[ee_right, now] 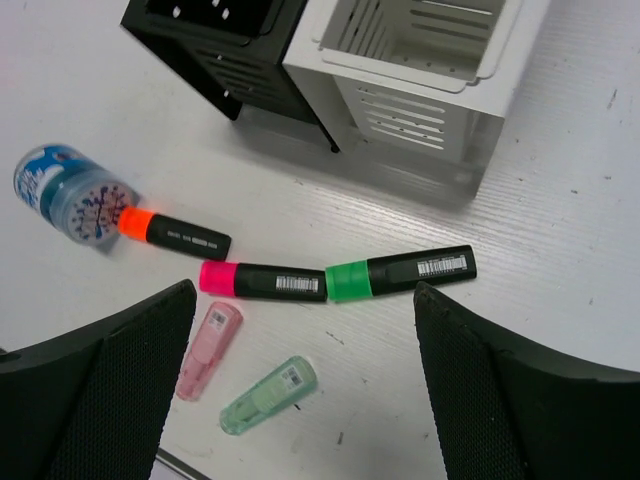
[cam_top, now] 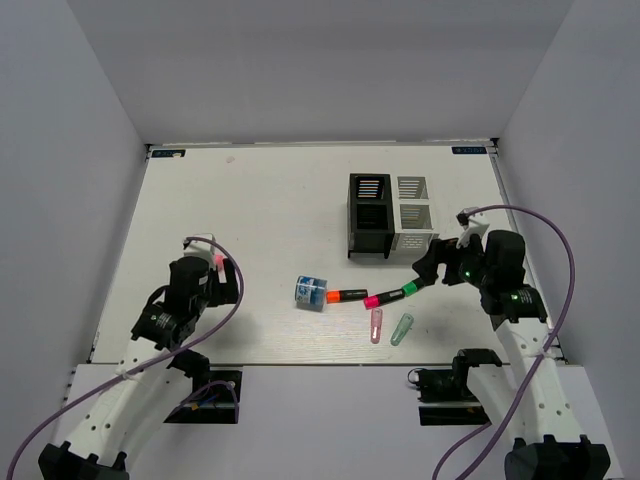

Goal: Sort the stationery into containers
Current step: Grab a piece of stationery with the left arm

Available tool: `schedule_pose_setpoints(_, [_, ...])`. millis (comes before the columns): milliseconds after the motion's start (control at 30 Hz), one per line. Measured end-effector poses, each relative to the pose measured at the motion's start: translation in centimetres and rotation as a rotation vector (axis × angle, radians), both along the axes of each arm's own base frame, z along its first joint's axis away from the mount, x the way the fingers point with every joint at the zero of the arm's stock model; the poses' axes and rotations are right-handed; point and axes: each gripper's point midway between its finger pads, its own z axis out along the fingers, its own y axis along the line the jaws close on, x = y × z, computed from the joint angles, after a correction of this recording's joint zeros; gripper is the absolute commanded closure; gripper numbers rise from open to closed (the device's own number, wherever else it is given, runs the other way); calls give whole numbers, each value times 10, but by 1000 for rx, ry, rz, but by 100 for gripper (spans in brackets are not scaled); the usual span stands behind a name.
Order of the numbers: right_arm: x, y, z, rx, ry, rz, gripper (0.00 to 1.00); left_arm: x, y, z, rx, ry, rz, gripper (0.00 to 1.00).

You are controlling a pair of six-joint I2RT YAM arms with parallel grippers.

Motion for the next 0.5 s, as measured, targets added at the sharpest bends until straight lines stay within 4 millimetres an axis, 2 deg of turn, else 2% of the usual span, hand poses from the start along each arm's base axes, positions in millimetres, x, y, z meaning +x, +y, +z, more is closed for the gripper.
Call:
schedule_pose_setpoints(233, [-12,8,6,-50,-40,139,10,10,7,7,94,22,-13,1])
schedule_pose_setpoints(400, [-10,6,9,-63,-15,135,10,40,7,28,180,58,-34,1])
schedule_pose_setpoints(500, [-10,6,7,-69,-3,138,10,54,12,29,198,94,-28,1])
